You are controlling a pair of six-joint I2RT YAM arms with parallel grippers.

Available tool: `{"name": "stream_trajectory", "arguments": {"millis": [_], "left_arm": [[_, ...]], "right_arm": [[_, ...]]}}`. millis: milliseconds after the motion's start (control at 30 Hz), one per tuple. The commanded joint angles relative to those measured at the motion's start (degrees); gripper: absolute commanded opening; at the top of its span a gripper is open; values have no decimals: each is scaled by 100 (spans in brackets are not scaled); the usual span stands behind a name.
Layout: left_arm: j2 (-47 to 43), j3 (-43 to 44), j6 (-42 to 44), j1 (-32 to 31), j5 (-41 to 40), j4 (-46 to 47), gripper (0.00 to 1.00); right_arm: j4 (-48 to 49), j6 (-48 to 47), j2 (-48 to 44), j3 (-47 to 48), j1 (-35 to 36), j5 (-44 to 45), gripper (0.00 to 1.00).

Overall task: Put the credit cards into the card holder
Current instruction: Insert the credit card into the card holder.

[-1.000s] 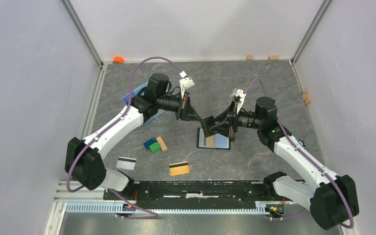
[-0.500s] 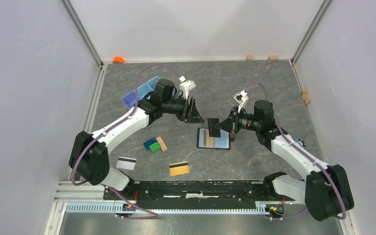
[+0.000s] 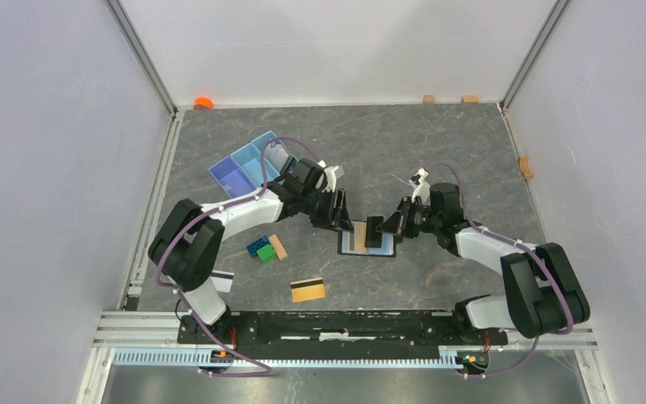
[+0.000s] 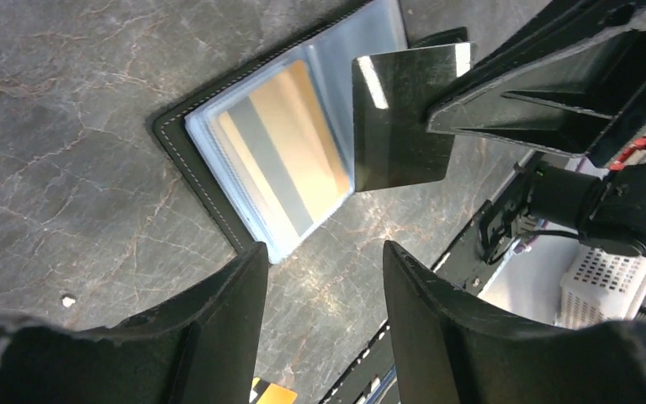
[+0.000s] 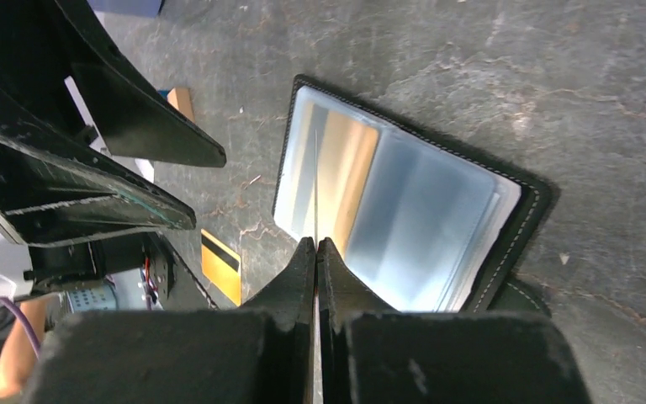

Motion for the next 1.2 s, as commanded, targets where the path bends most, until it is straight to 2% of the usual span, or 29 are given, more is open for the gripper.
{"name": "stream_trajectory", "arguments": {"millis": [0, 300, 567, 833, 1167], "left_arm": [[271, 30, -283, -58, -238, 324, 59], [593, 52, -153, -131, -445, 285, 57], [877, 132, -41, -159, -581, 193, 50], [1063, 184, 92, -186, -747, 70, 38], [1054, 228, 154, -223, -860, -23, 34]], "right_arm": [[405, 415, 318, -13, -44, 213, 0], [636, 599, 789, -3, -46, 269, 0], [328, 387, 1142, 2, -43, 495, 0], [-222, 3, 1130, 240, -39, 968, 0], [-491, -128, 967, 505, -51, 1307, 0]]}}
